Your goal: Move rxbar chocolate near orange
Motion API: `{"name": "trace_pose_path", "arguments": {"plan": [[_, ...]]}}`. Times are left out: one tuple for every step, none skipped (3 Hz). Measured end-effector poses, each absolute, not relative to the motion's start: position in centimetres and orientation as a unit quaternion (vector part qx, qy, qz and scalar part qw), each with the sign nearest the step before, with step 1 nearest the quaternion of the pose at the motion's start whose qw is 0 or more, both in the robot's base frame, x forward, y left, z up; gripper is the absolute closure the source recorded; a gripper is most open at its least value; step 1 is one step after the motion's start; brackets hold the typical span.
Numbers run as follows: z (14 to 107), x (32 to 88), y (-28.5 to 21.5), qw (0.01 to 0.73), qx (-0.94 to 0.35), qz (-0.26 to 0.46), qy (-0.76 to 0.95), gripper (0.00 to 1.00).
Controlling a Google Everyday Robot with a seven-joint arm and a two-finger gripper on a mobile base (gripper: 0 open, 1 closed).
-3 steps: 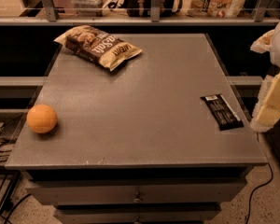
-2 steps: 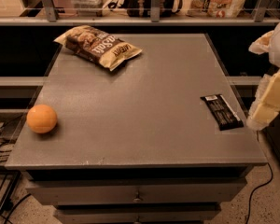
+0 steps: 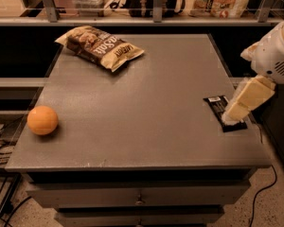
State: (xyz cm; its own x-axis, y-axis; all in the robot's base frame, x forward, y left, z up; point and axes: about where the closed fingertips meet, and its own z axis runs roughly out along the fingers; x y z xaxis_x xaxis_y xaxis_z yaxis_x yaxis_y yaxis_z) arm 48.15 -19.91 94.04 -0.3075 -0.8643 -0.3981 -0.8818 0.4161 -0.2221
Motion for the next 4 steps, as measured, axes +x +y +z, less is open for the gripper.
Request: {"name": "trace_pose_path", "arguments": {"plan": [[91.9,50.9,-19.6,0.243,-0.519,0.029,0.819,0.00],[91.9,50.9,-19.6,0.243,-0.519,0.029,0.819,0.00],[90.1,51.2,-19.6,0.241,-0.495,0.064,0.832,0.00],[87.8,51.3,-20.0,0.226,-0.469,0.085,0.850,0.00]]}}
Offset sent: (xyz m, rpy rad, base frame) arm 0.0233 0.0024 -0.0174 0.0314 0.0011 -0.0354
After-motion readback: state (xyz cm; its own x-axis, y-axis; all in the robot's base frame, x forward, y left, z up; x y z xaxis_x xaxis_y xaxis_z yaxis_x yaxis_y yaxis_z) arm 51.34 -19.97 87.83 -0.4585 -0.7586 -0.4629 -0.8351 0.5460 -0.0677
